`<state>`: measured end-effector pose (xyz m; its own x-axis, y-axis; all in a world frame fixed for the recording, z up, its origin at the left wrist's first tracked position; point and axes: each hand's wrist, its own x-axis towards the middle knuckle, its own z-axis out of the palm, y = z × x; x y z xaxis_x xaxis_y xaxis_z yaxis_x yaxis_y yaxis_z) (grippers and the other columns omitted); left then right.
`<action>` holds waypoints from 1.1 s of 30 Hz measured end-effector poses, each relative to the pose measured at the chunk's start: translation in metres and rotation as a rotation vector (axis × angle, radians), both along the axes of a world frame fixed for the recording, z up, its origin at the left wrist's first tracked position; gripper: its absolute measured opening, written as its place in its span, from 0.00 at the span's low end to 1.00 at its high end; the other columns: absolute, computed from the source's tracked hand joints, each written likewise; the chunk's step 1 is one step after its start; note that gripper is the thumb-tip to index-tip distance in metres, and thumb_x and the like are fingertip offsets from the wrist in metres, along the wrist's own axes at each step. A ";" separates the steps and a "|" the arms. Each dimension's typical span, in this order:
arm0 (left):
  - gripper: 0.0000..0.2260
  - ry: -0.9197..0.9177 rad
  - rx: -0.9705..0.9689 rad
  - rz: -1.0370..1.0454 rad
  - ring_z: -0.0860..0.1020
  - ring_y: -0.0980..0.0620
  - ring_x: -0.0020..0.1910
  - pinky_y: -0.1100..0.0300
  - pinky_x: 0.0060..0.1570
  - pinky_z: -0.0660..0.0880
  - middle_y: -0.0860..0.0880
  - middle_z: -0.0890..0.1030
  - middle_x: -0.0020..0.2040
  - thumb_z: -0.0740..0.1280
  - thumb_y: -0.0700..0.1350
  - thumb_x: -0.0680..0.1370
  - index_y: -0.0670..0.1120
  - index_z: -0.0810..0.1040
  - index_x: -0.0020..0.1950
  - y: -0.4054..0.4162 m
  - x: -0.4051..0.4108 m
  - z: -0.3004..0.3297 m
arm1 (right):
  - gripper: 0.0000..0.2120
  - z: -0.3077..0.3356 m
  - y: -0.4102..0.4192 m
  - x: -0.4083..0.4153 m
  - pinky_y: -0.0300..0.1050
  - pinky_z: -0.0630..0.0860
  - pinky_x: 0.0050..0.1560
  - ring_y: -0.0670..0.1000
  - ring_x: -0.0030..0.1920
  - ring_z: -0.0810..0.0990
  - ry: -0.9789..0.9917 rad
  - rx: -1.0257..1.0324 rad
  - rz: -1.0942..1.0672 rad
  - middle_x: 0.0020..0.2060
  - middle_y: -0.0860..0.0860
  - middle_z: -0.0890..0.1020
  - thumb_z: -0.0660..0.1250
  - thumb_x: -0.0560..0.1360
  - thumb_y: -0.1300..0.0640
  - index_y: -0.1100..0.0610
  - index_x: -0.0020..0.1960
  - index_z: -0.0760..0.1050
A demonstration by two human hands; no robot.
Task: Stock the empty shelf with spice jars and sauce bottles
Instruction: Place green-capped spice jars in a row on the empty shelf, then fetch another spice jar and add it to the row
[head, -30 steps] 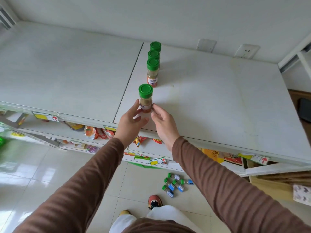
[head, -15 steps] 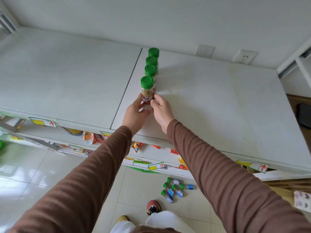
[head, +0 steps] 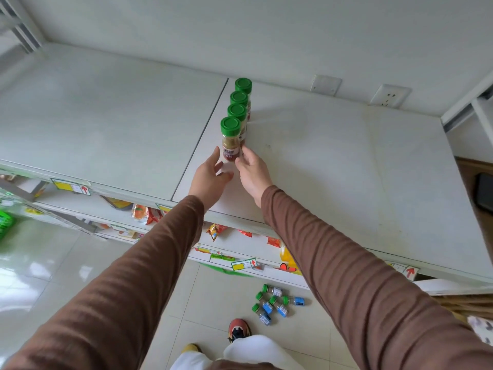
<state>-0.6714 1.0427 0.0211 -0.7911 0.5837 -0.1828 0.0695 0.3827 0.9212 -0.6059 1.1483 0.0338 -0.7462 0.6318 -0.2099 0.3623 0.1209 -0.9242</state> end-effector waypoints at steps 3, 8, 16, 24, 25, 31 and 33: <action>0.34 0.053 -0.026 0.020 0.71 0.51 0.73 0.56 0.70 0.69 0.48 0.70 0.76 0.70 0.38 0.78 0.47 0.59 0.81 -0.016 0.011 0.000 | 0.25 0.002 -0.003 0.019 0.51 0.66 0.75 0.55 0.73 0.71 -0.065 0.056 0.039 0.74 0.55 0.71 0.61 0.82 0.57 0.56 0.78 0.63; 0.30 0.158 -0.088 0.005 0.71 0.49 0.73 0.51 0.72 0.70 0.47 0.71 0.76 0.70 0.42 0.79 0.50 0.65 0.79 -0.057 0.045 0.011 | 0.25 0.010 -0.031 0.064 0.51 0.65 0.74 0.55 0.73 0.70 -0.134 0.231 0.127 0.74 0.56 0.71 0.63 0.81 0.55 0.57 0.76 0.65; 0.25 0.404 -0.202 -0.019 0.73 0.45 0.69 0.55 0.68 0.68 0.44 0.75 0.70 0.72 0.43 0.76 0.44 0.73 0.73 -0.159 0.151 0.027 | 0.23 0.027 -0.124 0.171 0.46 0.59 0.73 0.58 0.71 0.67 -0.158 0.601 0.290 0.71 0.56 0.72 0.66 0.79 0.56 0.59 0.73 0.70; 0.25 0.464 -0.380 0.020 0.63 0.43 0.77 0.51 0.75 0.59 0.43 0.67 0.77 0.71 0.49 0.78 0.47 0.72 0.75 -0.287 0.280 0.022 | 0.25 0.037 -0.241 0.287 0.48 0.56 0.76 0.57 0.75 0.62 -0.186 0.816 0.521 0.76 0.54 0.66 0.64 0.80 0.51 0.55 0.76 0.67; 0.25 0.480 -0.401 0.031 0.63 0.43 0.77 0.51 0.75 0.59 0.43 0.67 0.77 0.70 0.49 0.78 0.47 0.72 0.75 -0.301 0.293 0.024 | 0.25 0.040 -0.253 0.297 0.49 0.58 0.76 0.57 0.75 0.62 -0.175 0.828 0.546 0.76 0.54 0.66 0.64 0.80 0.50 0.55 0.75 0.67; 0.26 0.551 -0.515 0.122 0.64 0.42 0.76 0.50 0.74 0.62 0.43 0.68 0.77 0.71 0.49 0.78 0.46 0.71 0.74 -0.375 0.384 0.029 | 0.25 0.043 -0.325 0.355 0.48 0.57 0.76 0.56 0.74 0.63 -0.100 0.890 0.694 0.75 0.53 0.67 0.65 0.79 0.49 0.54 0.75 0.68; 0.26 0.542 -0.580 0.171 0.63 0.42 0.76 0.50 0.75 0.62 0.43 0.66 0.78 0.70 0.50 0.78 0.47 0.70 0.75 -0.400 0.417 0.027 | 0.26 0.037 -0.347 0.379 0.49 0.57 0.76 0.55 0.75 0.62 -0.088 0.907 0.753 0.76 0.52 0.66 0.65 0.79 0.48 0.53 0.75 0.67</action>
